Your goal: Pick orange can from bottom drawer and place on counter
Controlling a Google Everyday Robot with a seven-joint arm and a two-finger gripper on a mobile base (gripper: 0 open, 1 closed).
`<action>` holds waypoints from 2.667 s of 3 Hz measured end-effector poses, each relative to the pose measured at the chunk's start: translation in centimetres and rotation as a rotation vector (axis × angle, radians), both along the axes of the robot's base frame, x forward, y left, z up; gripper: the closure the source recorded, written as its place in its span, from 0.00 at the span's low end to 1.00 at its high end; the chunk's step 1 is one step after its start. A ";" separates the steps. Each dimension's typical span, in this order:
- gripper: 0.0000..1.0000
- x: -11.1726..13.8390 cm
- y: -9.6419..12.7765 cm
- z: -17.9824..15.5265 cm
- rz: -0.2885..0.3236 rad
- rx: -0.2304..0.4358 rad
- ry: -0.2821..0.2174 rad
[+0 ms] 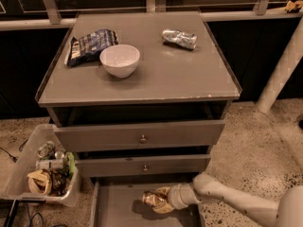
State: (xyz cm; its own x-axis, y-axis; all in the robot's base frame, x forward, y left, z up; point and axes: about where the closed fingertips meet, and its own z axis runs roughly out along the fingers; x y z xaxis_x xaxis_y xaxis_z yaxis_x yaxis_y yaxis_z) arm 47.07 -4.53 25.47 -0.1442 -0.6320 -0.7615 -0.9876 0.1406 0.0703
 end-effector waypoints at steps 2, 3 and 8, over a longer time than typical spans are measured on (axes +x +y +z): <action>1.00 -1.9 -0.8 12.0 0.059 -0.063 -0.063; 1.00 -2.3 -1.0 18.6 -0.002 -0.118 -0.079; 1.00 6.3 -10.3 37.6 -0.266 -0.205 -0.287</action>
Offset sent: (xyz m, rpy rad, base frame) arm -0.0074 -0.0234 0.2449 -0.2030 -0.1436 0.0271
